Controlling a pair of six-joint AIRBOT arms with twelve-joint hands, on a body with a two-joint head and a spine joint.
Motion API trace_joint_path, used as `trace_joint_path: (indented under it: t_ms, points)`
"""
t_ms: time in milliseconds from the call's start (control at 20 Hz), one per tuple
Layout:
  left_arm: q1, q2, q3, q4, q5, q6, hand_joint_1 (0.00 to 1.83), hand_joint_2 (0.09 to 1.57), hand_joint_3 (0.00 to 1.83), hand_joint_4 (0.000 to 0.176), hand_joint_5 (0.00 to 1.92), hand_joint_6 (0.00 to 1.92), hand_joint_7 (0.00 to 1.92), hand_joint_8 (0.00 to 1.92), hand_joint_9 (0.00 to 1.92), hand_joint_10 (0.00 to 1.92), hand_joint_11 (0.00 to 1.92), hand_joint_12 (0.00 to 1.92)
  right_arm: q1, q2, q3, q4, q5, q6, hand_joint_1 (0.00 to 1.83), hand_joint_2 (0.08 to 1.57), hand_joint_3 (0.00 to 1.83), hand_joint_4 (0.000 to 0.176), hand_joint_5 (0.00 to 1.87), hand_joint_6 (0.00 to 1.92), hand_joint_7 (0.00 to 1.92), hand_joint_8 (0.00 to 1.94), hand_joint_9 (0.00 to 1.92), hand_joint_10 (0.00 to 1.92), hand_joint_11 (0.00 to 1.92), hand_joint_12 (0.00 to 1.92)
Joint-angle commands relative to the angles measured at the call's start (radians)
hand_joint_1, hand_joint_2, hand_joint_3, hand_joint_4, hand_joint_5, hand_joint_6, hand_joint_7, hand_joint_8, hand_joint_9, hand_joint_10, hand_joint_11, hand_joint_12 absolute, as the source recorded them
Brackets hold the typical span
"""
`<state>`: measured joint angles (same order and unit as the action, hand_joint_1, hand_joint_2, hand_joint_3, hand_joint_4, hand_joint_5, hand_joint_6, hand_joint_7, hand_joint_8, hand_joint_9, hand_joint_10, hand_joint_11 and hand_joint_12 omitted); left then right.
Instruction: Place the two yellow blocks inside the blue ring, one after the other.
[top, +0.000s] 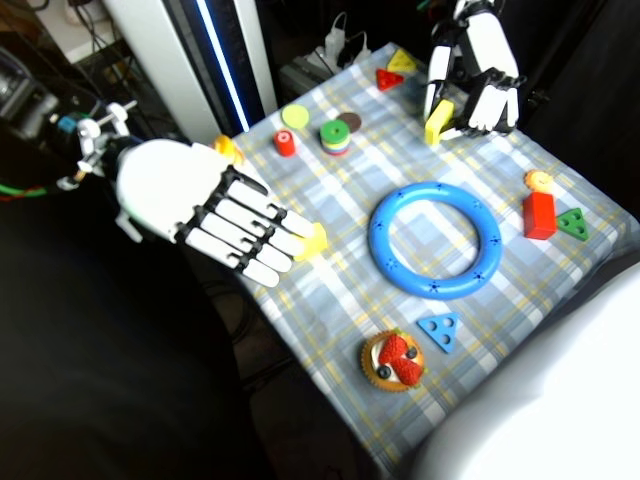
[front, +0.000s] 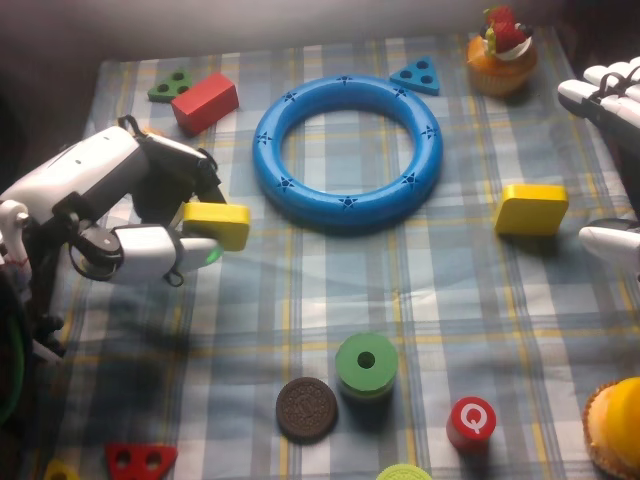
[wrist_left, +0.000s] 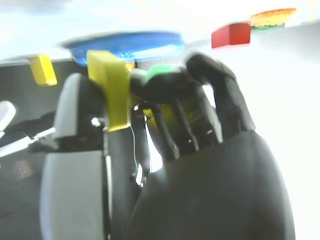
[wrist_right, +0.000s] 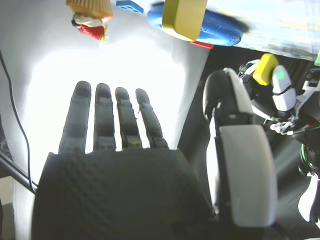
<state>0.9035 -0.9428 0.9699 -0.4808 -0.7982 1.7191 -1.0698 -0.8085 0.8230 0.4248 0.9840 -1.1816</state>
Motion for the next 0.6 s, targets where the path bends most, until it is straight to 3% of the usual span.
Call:
trace_joint_path:
  t_ms: [0,100,250,350,500,550]
  points:
    - [-0.023,0.004,0.003,0.027,-0.11,-0.01,1.14,1.14,0.0,0.0,0.92,1.08,0.97,1.9,0.86,1.92,0.43,1.92,0.007,-0.002,0.005,-0.018,0.12,0.004,0.53,1.23,0.0,0.0,0.0,0.0,0.0,0.0,0.0,0.0,0.0,0.0]
    - [-0.057,-0.003,0.017,0.042,-0.087,-0.01,1.15,1.13,0.0,0.0,0.95,1.03,1.05,1.92,0.94,1.92,0.54,1.92,0.007,-0.002,0.005,-0.018,0.121,0.005,0.57,1.22,0.0,0.0,0.0,0.0,0.0,0.0,0.0,0.0,0.0,0.0]
    - [-0.119,-0.021,0.047,0.065,-0.038,-0.009,1.13,1.14,0.0,0.0,0.92,1.08,1.01,1.92,0.86,1.92,0.35,1.92,0.007,-0.002,0.005,-0.016,0.123,0.005,0.56,1.23,0.0,0.0,0.0,0.0,0.0,0.0,0.0,0.0,0.0,0.0]
    - [-0.155,-0.045,0.073,0.071,-0.007,-0.005,1.14,1.13,0.0,0.0,0.94,1.05,1.02,1.92,0.92,1.92,0.47,1.92,0.006,-0.002,0.005,-0.016,0.123,0.005,0.59,1.23,0.0,0.0,0.0,0.0,0.0,0.0,0.0,0.0,0.0,0.0]
    - [-0.204,-0.091,0.119,0.067,0.043,0.001,1.15,1.13,0.0,0.0,0.94,1.05,0.97,1.92,0.88,1.92,0.42,1.92,0.005,-0.002,0.005,-0.015,0.123,0.005,0.55,1.24,0.0,0.0,0.0,0.0,0.0,0.0,0.0,0.0,0.0,0.0]
    - [-0.221,-0.111,0.144,0.055,0.067,0.004,1.14,1.14,0.0,0.0,0.93,1.07,0.95,1.79,0.82,1.92,0.37,1.92,0.005,-0.002,0.005,-0.015,0.123,0.005,0.55,1.24,0.0,0.0,0.0,0.0,0.0,0.0,0.0,0.0,0.0,0.0]
